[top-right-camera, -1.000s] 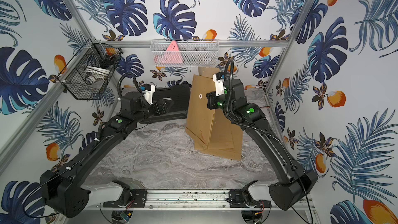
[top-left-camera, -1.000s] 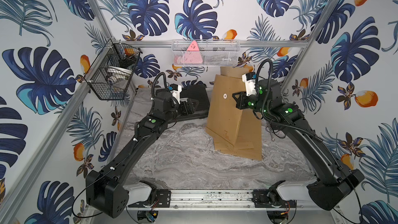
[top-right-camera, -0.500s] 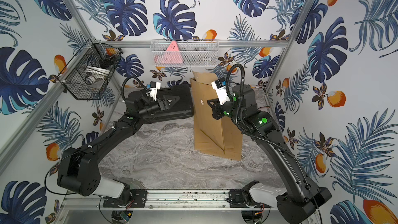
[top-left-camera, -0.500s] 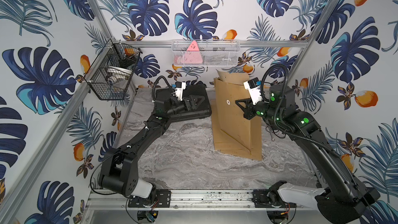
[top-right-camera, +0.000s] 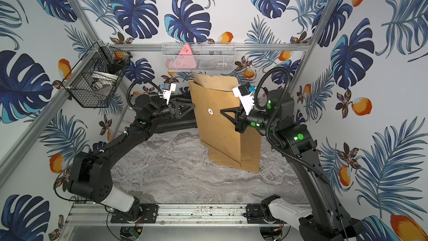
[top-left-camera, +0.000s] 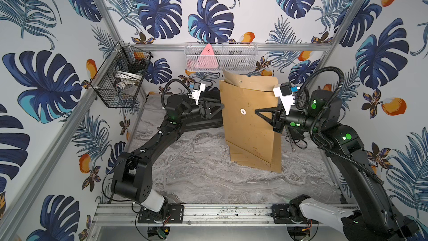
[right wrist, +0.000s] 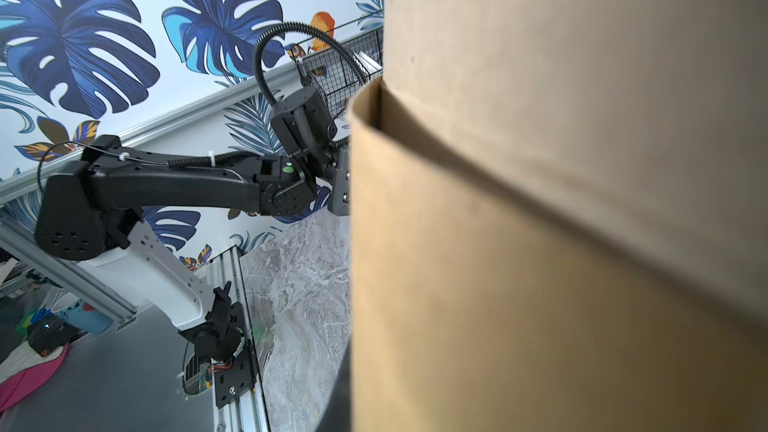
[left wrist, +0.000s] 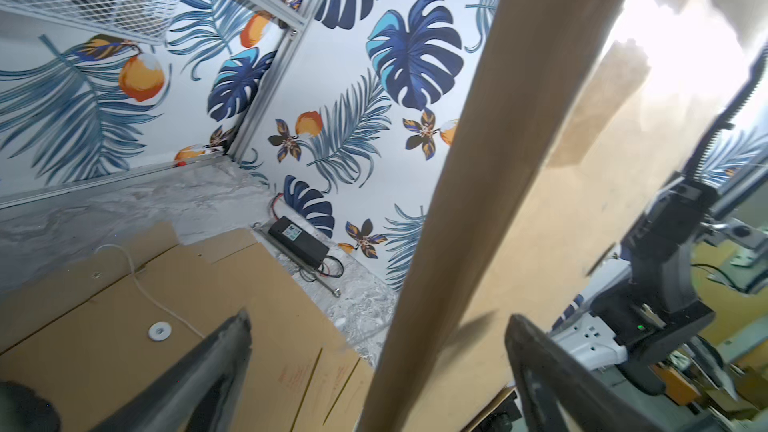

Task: Close the mouth of the file bag
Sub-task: Pick up the file bag from the center of the board.

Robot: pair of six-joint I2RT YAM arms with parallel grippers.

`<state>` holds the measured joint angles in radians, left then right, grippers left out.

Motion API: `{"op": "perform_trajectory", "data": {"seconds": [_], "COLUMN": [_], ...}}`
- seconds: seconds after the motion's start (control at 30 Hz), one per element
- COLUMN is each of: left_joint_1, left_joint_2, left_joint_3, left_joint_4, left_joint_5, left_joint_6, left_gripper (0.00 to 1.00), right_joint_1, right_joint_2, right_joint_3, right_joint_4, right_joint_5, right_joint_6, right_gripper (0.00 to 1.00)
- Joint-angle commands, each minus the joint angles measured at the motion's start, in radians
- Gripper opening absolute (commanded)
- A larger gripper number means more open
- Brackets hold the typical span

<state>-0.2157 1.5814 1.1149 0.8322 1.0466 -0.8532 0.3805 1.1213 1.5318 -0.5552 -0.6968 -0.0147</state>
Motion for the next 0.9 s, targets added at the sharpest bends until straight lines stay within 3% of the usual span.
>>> {"op": "perform_trajectory", "data": {"seconds": [0.0,0.07,0.17,0.43,0.8,0.87], "left_joint_1": [0.002,0.000,-0.006,-0.050,-0.014,-0.014], "left_joint_2": [0.064,0.122,0.181,0.227,0.243,0.243], "left_joint_3": [0.014,0.054,0.105,0.177,0.213,0.215], "left_joint_4": [0.474,0.615,0.676,0.705,0.705,0.705], "left_joint_5": [0.090,0.113,0.144,0.186,0.167,0.171], "left_joint_6": [-0.319,-0.455,-0.536,-0.564,-0.571,-0.571], "left_gripper": [0.99,0.99,0.99,0.93,0.34,0.27], "right_joint_1": [-0.035,-0.059,-0.081,-0.118,-0.202,-0.205], "right_joint_2": [-0.003,-0.001,0.003,0.046,0.041,0.041], "right_joint_3": [0.010,0.008,-0.002,-0.030,-0.110,-0.113], "right_joint_4": [0.103,0.126,0.179,0.210,0.283,0.282], "right_joint_5": [-0.121,-0.169,-0.225,-0.232,-0.253,-0.234], "right_joint_6": [0.025,0.047,0.090,0.115,0.187,0.190], "right_gripper": [0.00,0.00,0.00,0.00,0.00,0.00]}}
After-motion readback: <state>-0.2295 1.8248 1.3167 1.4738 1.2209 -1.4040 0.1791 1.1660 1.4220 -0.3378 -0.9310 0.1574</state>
